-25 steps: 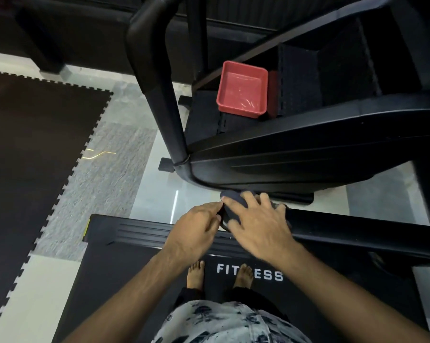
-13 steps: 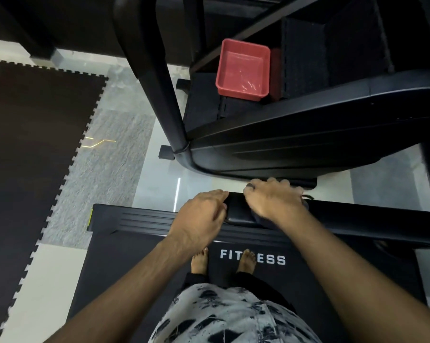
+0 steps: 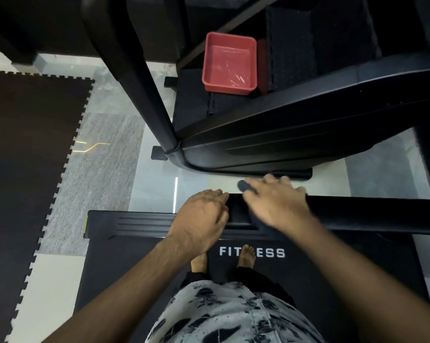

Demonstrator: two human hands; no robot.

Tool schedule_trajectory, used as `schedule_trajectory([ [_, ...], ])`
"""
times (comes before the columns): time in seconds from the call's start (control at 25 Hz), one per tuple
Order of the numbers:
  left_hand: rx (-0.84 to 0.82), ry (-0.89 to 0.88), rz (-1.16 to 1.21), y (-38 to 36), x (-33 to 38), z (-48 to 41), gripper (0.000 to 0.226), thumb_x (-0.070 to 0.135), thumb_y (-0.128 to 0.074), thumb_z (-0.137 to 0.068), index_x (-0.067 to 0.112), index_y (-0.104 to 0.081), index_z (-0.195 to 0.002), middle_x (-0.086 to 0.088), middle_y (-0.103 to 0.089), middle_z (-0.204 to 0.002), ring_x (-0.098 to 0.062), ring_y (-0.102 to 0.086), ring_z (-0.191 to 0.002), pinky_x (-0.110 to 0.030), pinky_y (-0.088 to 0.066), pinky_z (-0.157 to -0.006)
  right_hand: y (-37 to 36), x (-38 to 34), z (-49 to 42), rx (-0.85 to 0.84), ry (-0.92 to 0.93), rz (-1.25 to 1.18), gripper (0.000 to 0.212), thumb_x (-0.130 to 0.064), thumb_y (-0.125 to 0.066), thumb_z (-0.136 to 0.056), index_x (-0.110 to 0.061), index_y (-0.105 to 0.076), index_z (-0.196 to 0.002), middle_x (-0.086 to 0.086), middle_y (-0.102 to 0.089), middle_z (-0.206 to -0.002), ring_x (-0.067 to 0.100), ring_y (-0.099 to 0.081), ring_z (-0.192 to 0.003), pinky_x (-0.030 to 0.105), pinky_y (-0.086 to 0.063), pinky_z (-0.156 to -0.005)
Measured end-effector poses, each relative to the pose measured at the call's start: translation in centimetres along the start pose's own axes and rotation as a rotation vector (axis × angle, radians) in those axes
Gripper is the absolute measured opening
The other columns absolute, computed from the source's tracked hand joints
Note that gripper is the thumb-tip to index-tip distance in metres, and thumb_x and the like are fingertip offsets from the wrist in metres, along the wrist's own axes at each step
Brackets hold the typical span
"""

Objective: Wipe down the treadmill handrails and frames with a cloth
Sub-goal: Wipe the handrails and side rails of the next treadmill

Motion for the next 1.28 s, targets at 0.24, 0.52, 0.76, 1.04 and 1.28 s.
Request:
schedule_trajectory([
  [0.24, -0.047, -0.029, -0.017, -0.6, 1.2, -0.6, 0.048, 0.027, -0.034, -0.103, 0.011, -0.038, -0.148, -0.008, -0.039, -0.153, -0.017, -0.032, -0.143, -0.023, -0.013, -0.117, -0.9, -0.2, 2.7, 0.072, 0.040, 0.101, 0.052, -0.055, -0.029, -0.093, -0.036, -0.040, -0.140, 0.005, -0.044, -0.132, 0.030, -0.041, -0.118, 0.053, -0.036, -0.093],
  [0.52, -0.073, -0.078, -0.058, -1.6, 3.3, -1.5, 0.048, 0.029, -0.035, -0.103, 0.011, -0.038, -0.147, -0.010, -0.041, -0.152, -0.020, -0.034, -0.142, -0.029, -0.019, -0.120, -1.0, 1.6, 3.4, 0.105, 0.084, 0.097, 0.057, -0.050, -0.021, -0.092, -0.037, -0.034, -0.146, 0.003, -0.043, -0.144, 0.030, -0.042, -0.126, 0.052, -0.036, -0.098],
  [0.76, -0.101, -0.035, -0.083, -2.7, 4.6, -2.0, 0.052, 0.036, -0.031, -0.103, 0.016, -0.032, -0.151, -0.006, -0.032, -0.157, -0.019, -0.026, -0.146, -0.035, -0.017, -0.121, 0.3, 5.9, 1.6, -0.030, -0.087, 0.151, 0.051, -0.046, -0.027, -0.097, -0.030, -0.040, -0.144, 0.009, -0.043, -0.144, 0.035, -0.039, -0.128, 0.057, -0.031, -0.101],
  [1.04, -0.094, -0.008, -0.091, -3.7, 6.5, -3.0, 0.051, 0.037, -0.031, -0.103, 0.018, -0.033, -0.151, -0.005, -0.034, -0.157, -0.018, -0.027, -0.146, -0.037, -0.017, -0.121, 0.6, 9.8, 0.2, -0.019, -0.172, 0.042, 0.048, -0.044, -0.027, -0.097, -0.030, -0.051, -0.136, 0.007, -0.048, -0.141, 0.034, -0.040, -0.126, 0.057, -0.031, -0.097],
  [1.28, -0.119, -0.006, -0.102, -4.3, 8.0, -3.5, 0.053, 0.040, -0.030, -0.103, 0.017, -0.030, -0.151, -0.007, -0.031, -0.158, -0.020, -0.024, -0.147, -0.040, -0.017, -0.121, 1.1, 10.9, -1.5, -0.067, -0.066, -0.097, 0.040, -0.043, -0.031, -0.096, -0.038, -0.055, -0.128, 0.000, -0.053, -0.140, 0.032, -0.045, -0.126, 0.054, -0.035, -0.098],
])
Point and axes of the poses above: each hand's wrist, its own z-axis away from the middle knuckle, its own y-axis out of the back of the hand, x = y × z, the point moved 7 cm from there along -z, towards the middle knuckle
